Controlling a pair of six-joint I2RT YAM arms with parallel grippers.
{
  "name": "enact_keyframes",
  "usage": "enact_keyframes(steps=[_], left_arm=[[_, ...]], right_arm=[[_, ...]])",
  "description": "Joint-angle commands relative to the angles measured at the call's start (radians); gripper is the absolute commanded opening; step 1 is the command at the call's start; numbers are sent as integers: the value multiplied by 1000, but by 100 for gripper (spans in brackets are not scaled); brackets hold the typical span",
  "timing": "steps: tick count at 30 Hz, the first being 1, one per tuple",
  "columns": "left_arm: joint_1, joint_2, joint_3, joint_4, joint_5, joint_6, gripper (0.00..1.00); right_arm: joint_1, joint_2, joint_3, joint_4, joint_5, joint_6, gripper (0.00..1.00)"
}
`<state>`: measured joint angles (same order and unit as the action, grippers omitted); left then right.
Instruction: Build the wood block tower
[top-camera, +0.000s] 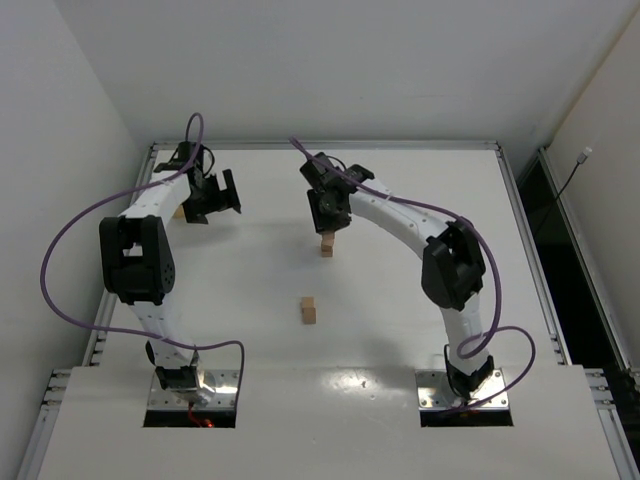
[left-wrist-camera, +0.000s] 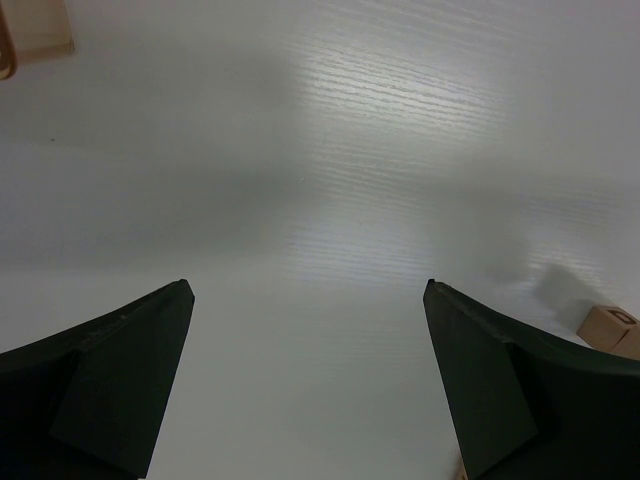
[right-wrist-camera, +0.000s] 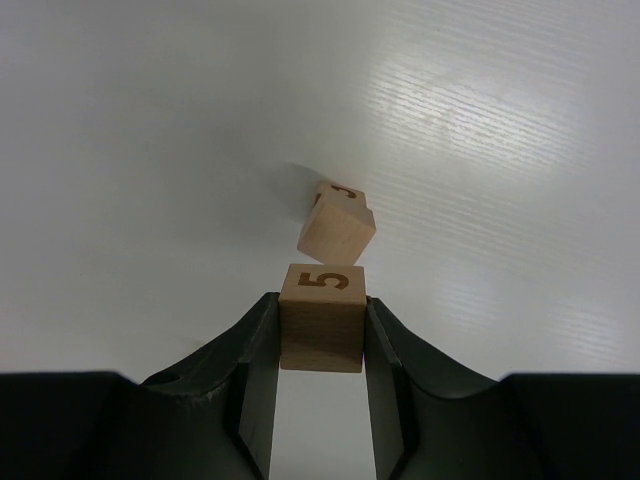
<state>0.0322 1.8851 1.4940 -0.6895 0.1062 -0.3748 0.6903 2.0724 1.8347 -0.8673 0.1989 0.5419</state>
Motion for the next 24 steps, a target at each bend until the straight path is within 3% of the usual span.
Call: enact_keyframes(steps=[1,24], left_arm=[[-5,-23,-6,22,-7,4,100],[-5,-4,-6,22,3,4,100]], right_arm=[[6,18,5,13,-13,36,0],[-40,69,-15,53,-121,15,0]])
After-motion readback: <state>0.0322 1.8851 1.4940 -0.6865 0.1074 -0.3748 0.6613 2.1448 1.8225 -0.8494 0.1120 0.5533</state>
